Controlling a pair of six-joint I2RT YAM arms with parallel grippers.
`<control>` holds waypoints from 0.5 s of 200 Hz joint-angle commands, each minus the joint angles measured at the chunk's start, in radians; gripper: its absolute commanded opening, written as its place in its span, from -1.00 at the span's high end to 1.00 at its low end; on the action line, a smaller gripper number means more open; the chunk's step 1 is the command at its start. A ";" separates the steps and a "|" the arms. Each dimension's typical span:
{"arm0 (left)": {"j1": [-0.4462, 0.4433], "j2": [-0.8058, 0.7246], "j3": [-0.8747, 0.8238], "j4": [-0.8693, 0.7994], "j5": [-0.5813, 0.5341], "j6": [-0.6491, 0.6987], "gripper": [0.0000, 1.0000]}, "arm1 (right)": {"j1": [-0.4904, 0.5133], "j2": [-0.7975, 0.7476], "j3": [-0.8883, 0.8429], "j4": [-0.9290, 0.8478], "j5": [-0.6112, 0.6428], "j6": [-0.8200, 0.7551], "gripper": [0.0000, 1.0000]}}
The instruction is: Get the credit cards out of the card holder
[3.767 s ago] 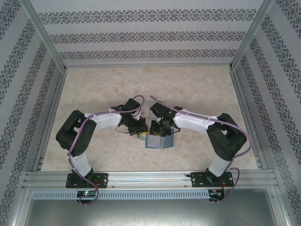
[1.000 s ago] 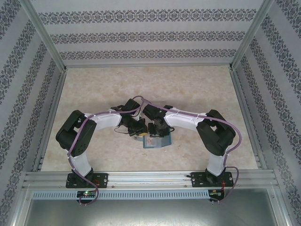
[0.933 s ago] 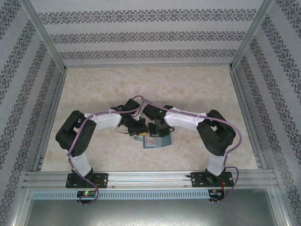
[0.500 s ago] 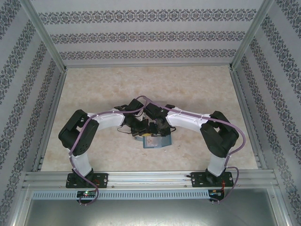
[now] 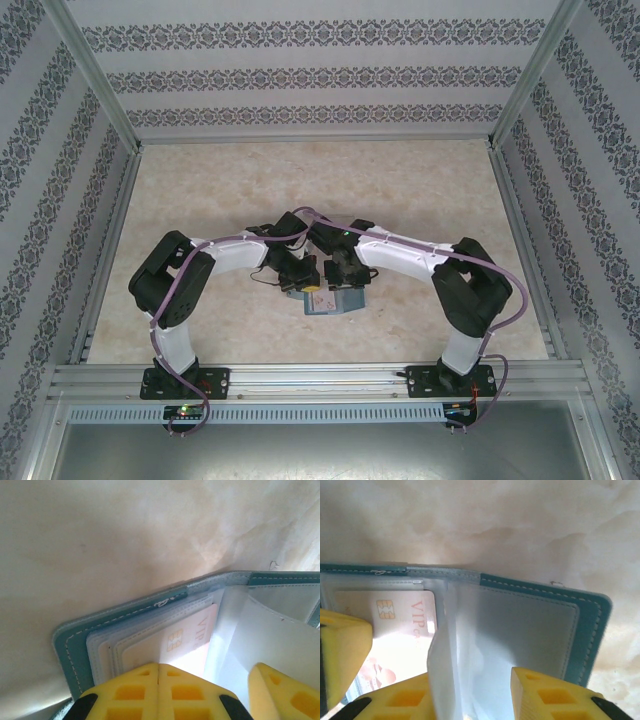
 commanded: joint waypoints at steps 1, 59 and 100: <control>-0.014 0.012 0.010 -0.046 -0.023 0.015 1.00 | -0.007 -0.045 0.008 -0.042 0.032 -0.015 0.32; -0.014 0.004 0.018 -0.068 -0.038 0.029 1.00 | -0.035 -0.068 -0.035 -0.013 0.013 -0.032 0.71; -0.014 0.005 0.019 -0.076 -0.040 0.036 1.00 | -0.042 -0.036 -0.056 -0.024 0.060 -0.041 0.75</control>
